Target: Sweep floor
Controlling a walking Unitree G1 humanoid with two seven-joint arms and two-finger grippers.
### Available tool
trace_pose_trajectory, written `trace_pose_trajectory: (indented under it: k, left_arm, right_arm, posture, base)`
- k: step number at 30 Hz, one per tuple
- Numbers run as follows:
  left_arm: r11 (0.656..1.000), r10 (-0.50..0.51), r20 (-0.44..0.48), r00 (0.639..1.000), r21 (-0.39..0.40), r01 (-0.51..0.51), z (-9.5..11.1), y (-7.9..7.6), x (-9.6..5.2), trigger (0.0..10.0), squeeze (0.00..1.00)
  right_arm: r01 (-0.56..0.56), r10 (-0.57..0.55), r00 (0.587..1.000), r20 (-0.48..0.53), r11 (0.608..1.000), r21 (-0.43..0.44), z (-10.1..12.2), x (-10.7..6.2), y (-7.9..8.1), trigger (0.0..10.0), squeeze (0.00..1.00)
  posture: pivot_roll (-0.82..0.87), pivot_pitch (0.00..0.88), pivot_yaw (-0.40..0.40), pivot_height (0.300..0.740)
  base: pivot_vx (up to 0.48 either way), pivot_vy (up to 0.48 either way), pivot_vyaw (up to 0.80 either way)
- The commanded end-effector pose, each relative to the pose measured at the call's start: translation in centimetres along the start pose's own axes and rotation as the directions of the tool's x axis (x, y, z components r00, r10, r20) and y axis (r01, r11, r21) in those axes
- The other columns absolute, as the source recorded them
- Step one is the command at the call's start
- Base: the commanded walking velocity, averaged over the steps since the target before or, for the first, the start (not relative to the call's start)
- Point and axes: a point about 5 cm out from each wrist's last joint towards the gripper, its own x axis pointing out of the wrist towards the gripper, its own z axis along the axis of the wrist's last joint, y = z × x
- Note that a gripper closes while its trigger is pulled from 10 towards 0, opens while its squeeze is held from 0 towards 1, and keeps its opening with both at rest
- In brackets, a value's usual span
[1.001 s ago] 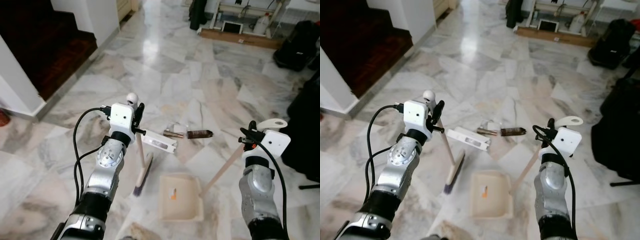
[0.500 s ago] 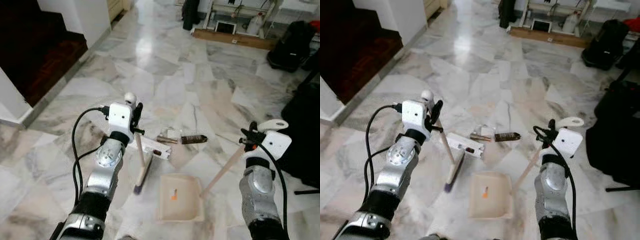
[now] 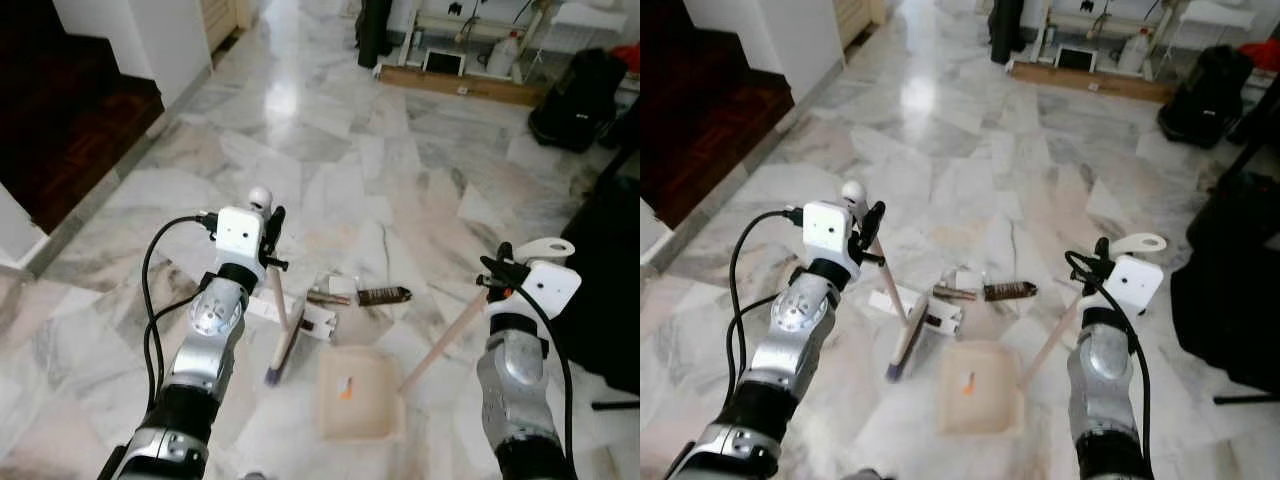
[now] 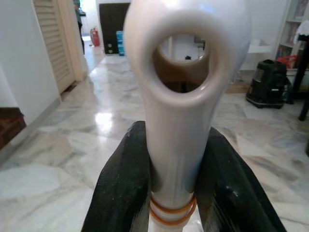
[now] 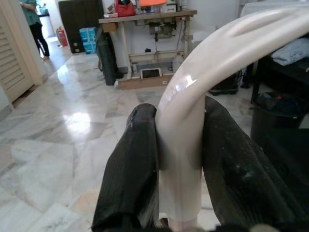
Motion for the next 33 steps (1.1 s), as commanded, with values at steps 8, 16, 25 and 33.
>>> trace_pose_trajectory:
  k: [8, 16, 25, 33]
  left_arm:
    - [1.0, -0.008, 0.043, 0.999, 0.019, 0.007, 0.7, -0.1, 0.5, 10.0, 0.0]
    - [1.0, 0.011, 0.039, 0.999, 0.02, -0.012, 0.6, 0.1, 0.4, 10.0, 0.0]
    - [0.999, 0.043, 0.013, 0.999, 0.025, -0.044, -0.9, 0.6, -0.8, 10.0, 0.0]
    - [0.996, 0.088, -0.044, 0.995, 0.021, -0.087, -2.9, 1.2, -2.4, 10.0, 0.0]
  right_arm:
    - [0.026, -0.026, 0.999, 0.033, 0.999, 0.02, 0.6, 0.3, -0.5, 10.0, 0.0]
    - [0.037, -0.038, 0.999, 0.034, 0.999, 0.022, 0.6, 0.0, -1.1, 10.0, 0.0]
    - [0.046, -0.046, 0.998, 0.032, 0.999, -0.004, 0.1, -0.4, -1.5, 10.0, 0.0]
    - [0.049, -0.049, 0.999, 0.018, 0.998, -0.033, -0.6, -0.9, -2.0, 10.0, 0.0]
  posture:
    - [0.06, 0.114, -0.019, 0.74]
    - [0.06, 0.129, -0.019, 0.74]
    - [0.06, 0.138, -0.025, 0.74]
    - [0.05, 0.142, -0.032, 0.74]
  base:
    - [0.328, 0.0, 0.0]
    - [0.309, 0.0, 0.0]
    - [0.0, 0.0, 0.0]
    - [0.0, 0.0, 0.0]
